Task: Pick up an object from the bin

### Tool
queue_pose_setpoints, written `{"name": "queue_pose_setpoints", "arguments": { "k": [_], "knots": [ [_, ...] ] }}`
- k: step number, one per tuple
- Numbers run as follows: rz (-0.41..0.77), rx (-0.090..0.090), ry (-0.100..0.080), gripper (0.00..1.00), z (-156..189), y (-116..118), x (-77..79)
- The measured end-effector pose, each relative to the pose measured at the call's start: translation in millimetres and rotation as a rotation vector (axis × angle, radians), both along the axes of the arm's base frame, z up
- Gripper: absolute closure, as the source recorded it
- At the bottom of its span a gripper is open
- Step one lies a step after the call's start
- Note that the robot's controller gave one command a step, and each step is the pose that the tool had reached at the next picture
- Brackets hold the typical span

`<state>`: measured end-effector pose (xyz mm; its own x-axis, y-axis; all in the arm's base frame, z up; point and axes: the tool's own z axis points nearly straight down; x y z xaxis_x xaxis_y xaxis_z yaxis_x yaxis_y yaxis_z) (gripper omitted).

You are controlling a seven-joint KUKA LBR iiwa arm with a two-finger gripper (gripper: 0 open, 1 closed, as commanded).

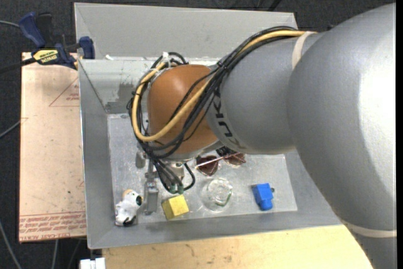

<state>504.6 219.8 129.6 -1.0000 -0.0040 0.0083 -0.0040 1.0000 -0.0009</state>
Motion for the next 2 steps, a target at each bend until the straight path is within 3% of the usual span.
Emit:
{"name": "queue_pose_setpoints", "arguments": {
  "k": [1, 2],
  "knots": [
    [-0.004, 0.002, -0.008, 0.00, 5, -1, 2.3],
    [0.241, 0.003, -0.012, 0.00, -23, 11, -3.9]
  ]
}}
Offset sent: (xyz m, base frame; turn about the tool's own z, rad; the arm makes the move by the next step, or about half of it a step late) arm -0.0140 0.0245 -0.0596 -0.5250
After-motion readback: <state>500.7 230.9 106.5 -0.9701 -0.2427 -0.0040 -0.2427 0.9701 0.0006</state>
